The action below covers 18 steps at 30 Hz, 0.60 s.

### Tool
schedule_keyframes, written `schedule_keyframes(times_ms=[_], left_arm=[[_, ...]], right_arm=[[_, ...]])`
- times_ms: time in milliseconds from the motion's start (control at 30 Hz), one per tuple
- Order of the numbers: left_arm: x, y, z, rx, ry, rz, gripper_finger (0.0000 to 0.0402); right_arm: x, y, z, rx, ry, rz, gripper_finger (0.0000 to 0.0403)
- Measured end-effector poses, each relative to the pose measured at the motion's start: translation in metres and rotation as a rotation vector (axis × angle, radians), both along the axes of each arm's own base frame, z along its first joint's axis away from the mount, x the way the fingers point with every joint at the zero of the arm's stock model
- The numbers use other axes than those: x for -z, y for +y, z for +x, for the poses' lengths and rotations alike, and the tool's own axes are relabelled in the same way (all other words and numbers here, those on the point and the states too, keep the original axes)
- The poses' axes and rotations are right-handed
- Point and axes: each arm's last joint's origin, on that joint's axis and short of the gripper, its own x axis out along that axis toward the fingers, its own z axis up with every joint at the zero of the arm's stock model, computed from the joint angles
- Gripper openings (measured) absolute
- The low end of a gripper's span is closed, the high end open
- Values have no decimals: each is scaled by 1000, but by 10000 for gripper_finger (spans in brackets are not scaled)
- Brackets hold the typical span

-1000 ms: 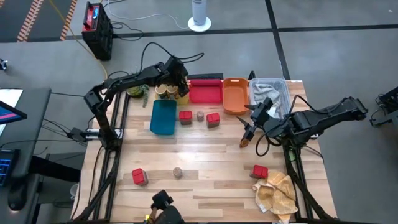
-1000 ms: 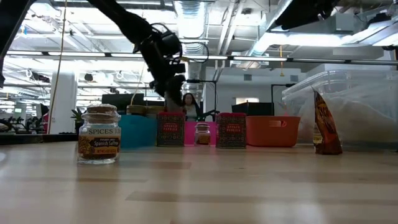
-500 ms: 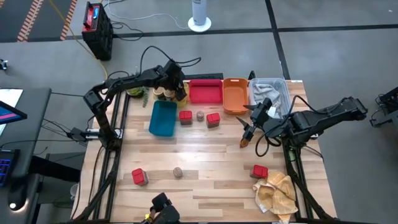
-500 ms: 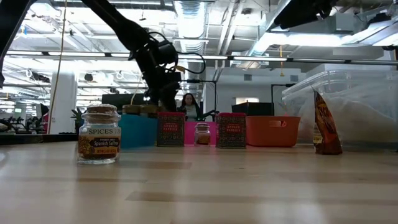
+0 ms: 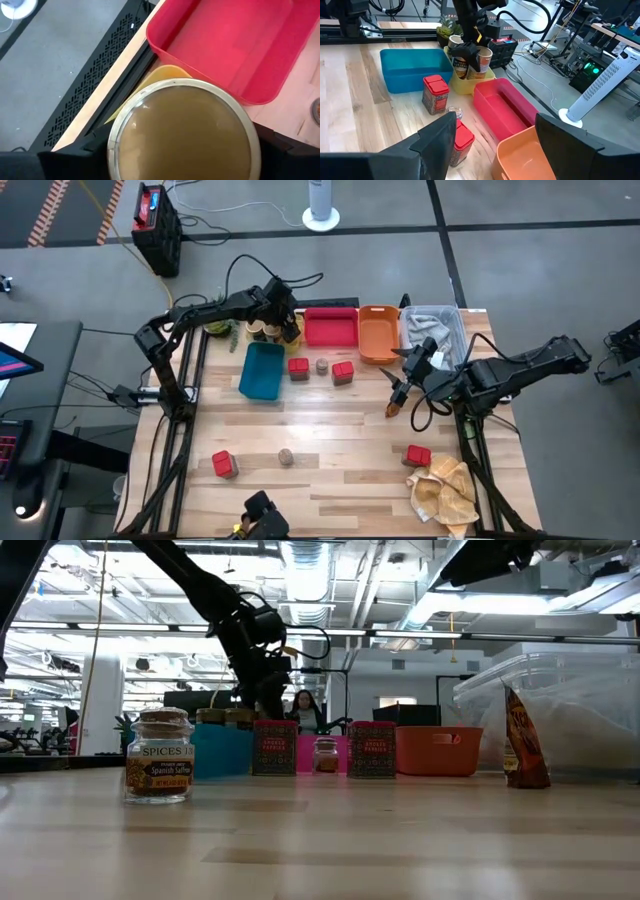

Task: Sort spices by type
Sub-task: Put the golden seasoning bottle into the yellow bin

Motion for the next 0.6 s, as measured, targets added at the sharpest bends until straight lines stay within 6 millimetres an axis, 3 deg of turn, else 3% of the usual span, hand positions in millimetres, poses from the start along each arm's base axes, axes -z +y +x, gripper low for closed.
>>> schedule_keyframes(times_ms=[400,600], left_arm=[[1,-2,0,0,-6,-34,364],[-12,2,3,23,-31,16,369]], right_arm=[[0,0,0,0,0,0,303],[0,0,0,0,-1,1,303]])
